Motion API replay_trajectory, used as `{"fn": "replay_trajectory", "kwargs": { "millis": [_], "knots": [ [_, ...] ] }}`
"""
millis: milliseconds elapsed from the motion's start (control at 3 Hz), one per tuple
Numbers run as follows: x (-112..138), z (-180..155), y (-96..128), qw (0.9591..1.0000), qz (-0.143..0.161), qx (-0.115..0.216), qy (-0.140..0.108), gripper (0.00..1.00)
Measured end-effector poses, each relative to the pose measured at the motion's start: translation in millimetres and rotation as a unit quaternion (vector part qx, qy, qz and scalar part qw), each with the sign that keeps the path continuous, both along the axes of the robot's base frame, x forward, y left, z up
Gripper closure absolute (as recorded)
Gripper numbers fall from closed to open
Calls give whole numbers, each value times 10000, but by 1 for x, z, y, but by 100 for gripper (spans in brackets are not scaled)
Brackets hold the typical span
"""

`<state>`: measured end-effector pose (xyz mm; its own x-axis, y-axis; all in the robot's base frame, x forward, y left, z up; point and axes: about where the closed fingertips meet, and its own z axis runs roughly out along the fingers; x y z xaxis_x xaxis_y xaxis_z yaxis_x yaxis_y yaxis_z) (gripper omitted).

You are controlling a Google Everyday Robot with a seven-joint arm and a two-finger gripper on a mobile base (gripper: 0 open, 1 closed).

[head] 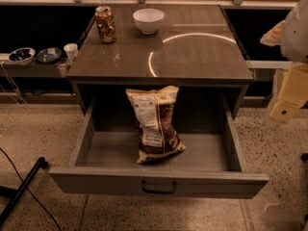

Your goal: Pick brown chip bag from top drawer and place on counter

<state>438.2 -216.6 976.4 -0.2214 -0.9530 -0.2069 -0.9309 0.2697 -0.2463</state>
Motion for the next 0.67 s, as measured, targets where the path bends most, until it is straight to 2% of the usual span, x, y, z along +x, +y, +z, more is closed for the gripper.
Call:
{"fn": "replay_trajectory", "kwargs": {
  "millis": [333,667],
  "knots": [
    [0,0,0,10000,0,0,0,0],
    [5,-12,-1,9998,-121,162,-78,0]
  ]
}}
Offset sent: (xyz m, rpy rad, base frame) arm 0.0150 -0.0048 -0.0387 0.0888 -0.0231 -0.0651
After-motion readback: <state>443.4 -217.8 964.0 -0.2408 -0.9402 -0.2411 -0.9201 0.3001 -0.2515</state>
